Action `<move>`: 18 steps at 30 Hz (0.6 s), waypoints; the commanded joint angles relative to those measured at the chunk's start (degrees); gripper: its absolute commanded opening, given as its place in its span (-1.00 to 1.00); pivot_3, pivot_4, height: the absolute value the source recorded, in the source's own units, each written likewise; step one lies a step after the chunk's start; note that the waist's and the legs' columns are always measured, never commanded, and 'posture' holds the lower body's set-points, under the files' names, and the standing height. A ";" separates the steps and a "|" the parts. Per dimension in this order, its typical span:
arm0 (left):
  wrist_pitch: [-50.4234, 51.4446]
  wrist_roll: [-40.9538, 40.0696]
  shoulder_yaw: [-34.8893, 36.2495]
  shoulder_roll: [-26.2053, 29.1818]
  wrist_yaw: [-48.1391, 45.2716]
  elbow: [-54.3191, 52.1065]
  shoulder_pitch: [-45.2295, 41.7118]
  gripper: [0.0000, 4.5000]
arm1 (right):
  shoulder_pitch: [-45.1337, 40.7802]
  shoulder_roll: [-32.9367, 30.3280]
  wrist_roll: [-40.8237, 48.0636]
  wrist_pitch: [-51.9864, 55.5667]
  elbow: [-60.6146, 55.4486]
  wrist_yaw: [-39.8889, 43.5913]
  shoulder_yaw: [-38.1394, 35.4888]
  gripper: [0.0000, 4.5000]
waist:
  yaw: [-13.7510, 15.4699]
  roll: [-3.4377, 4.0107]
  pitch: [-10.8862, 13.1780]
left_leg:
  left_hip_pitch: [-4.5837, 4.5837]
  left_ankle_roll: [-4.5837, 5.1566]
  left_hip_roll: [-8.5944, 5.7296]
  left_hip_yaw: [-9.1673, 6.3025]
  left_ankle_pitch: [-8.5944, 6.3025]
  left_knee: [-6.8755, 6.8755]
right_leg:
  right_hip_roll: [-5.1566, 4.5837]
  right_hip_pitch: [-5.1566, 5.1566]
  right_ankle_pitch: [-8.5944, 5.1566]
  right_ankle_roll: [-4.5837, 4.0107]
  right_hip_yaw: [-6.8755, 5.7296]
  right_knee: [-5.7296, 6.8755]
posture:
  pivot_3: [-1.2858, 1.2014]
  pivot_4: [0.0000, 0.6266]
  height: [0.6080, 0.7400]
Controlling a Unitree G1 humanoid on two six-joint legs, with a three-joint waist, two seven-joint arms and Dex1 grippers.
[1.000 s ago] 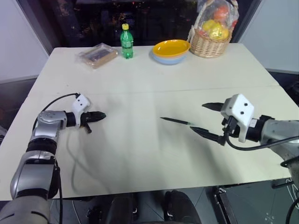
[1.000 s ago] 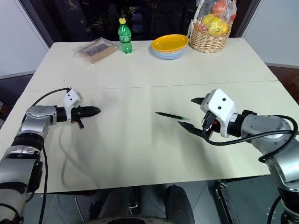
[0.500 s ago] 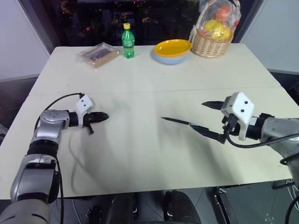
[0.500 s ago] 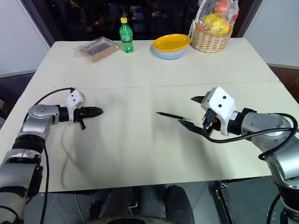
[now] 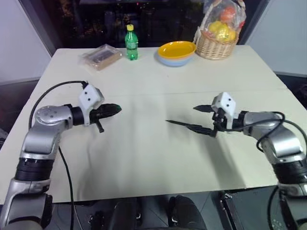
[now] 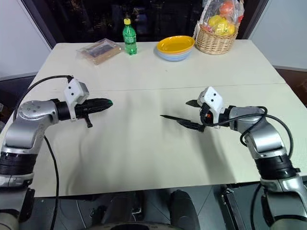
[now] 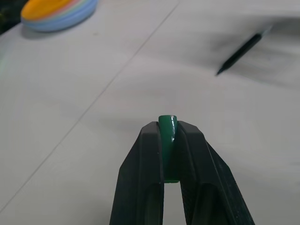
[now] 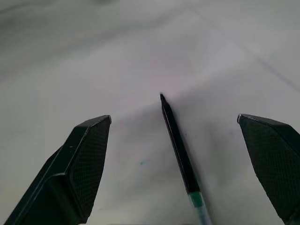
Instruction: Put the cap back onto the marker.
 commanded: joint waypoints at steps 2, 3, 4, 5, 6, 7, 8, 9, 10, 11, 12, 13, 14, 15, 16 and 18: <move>4.09 -2.98 2.74 0.72 3.15 -7.31 2.43 -0.97 | -4.98 3.19 -3.95 -6.46 10.46 3.27 2.09 1.00 | -0.08 0.01 0.01 | 0.00 -0.02 0.00 0.00 0.01 0.01 | 0.00 -0.01 -0.02 0.02 0.00 0.04 | 0.03 -0.52 1.00; 4.60 -3.23 2.91 0.81 3.68 -8.13 2.99 -0.97 | -5.86 3.83 -4.92 -7.78 12.52 3.71 2.66 1.00 | -0.18 0.01 0.01 | 0.00 -0.03 0.00 0.01 0.02 0.01 | 0.00 -0.02 -0.02 0.03 0.01 0.05 | 0.03 -0.52 1.00; 5.14 -3.52 3.12 0.90 4.21 -8.98 3.47 -0.97 | -6.65 4.41 -5.66 -8.75 14.30 4.31 3.13 1.00 | -0.22 0.01 0.01 | 0.01 -0.05 0.00 0.01 0.02 0.01 | 0.00 -0.03 -0.03 0.03 0.01 0.09 | 0.03 -0.52 1.00; 5.75 -3.84 3.37 0.98 4.71 -9.88 3.90 -0.97 | -7.42 5.06 -6.26 -9.62 16.14 4.88 3.43 1.00 | -0.21 0.02 0.01 | 0.01 -0.07 0.00 0.01 0.04 0.01 | 0.00 -0.03 -0.04 0.04 0.01 0.10 | 0.03 -0.52 1.00; 6.32 -4.20 3.60 1.07 5.20 -10.69 4.28 -0.97 | -8.07 5.65 -6.72 -10.31 17.74 5.36 3.57 1.00 | -0.19 0.02 0.01 | 0.01 -0.07 0.00 0.00 0.04 0.00 | 0.00 -0.04 -0.04 0.05 0.01 0.11 | 0.03 -0.52 1.00; 6.79 -4.55 3.78 1.18 5.61 -11.30 4.58 -0.97 | -8.60 6.12 -7.23 -11.03 19.11 5.69 3.66 1.00 | -0.24 0.02 0.01 | 0.01 -0.09 0.00 0.00 0.05 0.00 | 0.00 -0.04 -0.04 0.05 0.01 0.11 | 0.03 -0.52 1.00; 7.14 -4.78 3.92 1.30 6.00 -11.90 4.92 -0.97 | -9.09 6.46 -8.01 -11.97 20.49 5.97 3.90 1.00 | -0.21 0.04 0.02 | 0.01 -0.15 0.00 0.00 0.08 0.01 | 0.00 -0.04 -0.04 0.05 0.01 0.11 | 0.03 -0.52 1.00; 7.51 -4.98 4.01 1.42 6.33 -12.50 5.25 -0.97 | -9.65 6.85 -8.60 -12.74 22.11 6.29 4.10 1.00 | -0.22 0.04 0.02 | 0.00 -0.18 -0.01 0.00 0.10 0.00 | -0.01 -0.04 -0.04 0.05 0.01 0.11 | 0.03 -0.52 1.00; 7.74 -5.18 4.03 1.55 6.61 -12.89 5.45 -0.97 | -10.07 7.16 -9.05 -13.33 23.33 6.58 4.17 1.00 | -0.25 0.04 0.02 | 0.00 -0.20 -0.01 0.00 0.11 0.01 | 0.00 -0.04 -0.04 0.05 0.01 0.11 | 0.03 -0.52 1.00; 7.98 -5.45 4.11 1.75 6.92 -13.31 5.66 -0.97 | -10.58 7.52 -9.75 -14.21 24.87 6.83 4.36 1.00 | -0.24 0.04 0.02 | 0.01 -0.22 -0.01 0.01 0.12 0.00 | -0.01 -0.04 -0.04 0.05 0.02 0.11 | 0.03 -0.52 1.00; 8.15 -5.67 4.12 1.91 7.16 -13.54 5.75 -0.97 | -10.97 7.79 -10.24 -14.87 26.01 7.03 4.44 1.00 | -0.27 0.04 0.02 | 0.01 -0.23 -0.01 0.00 0.12 0.01 | -0.01 -0.04 -0.04 0.05 0.02 0.12 | 0.03 -0.52 1.00; 8.31 -5.88 4.16 2.09 7.37 -13.73 5.84 -0.97 | -11.32 8.04 -10.75 -15.50 27.06 7.31 4.52 1.00 | -0.27 0.04 0.02 | 0.01 -0.24 -0.01 0.00 0.13 0.00 | -0.01 -0.04 -0.04 0.04 0.02 0.12 | 0.03 -0.52 1.00; 8.39 -6.03 4.19 2.26 7.57 -13.91 5.94 -0.97 | -11.74 8.33 -11.40 -16.22 28.55 7.48 4.66 1.00 | -0.29 0.04 0.02 | 0.01 -0.24 -0.01 0.00 0.13 0.00 | -0.01 -0.04 -0.04 0.05 0.01 0.12 | 0.03 -0.52 1.00; 8.44 -6.17 4.16 2.40 7.76 -14.01 5.99 -0.97 | -12.07 8.56 -11.89 -16.80 29.68 7.68 4.66 1.00 | -0.30 0.05 0.03 | 0.01 -0.25 -0.01 0.00 0.14 0.00 | -0.01 -0.04 -0.04 0.04 0.01 0.12 | 0.03 -0.52 1.00; 8.49 -6.29 4.12 2.53 7.97 -14.17 6.07 -0.97 | -12.42 8.77 -12.49 -17.63 31.03 7.75 4.72 1.00 | -0.30 0.05 0.03 | 0.01 -0.26 -0.01 0.00 0.14 0.00 | -0.01 -0.04 -0.04 0.04 0.02 0.12 | 0.03 -0.52 1.00; 8.50 -6.54 4.05 2.72 8.30 -14.36 6.16 -0.97 | -12.90 9.08 -13.26 -18.61 32.75 8.07 4.65 1.00 | -0.35 0.05 0.03 | 0.01 -0.27 -0.01 0.01 0.14 0.00 | -0.01 -0.04 -0.04 0.04 0.02 0.12 | 0.03 -0.52 1.00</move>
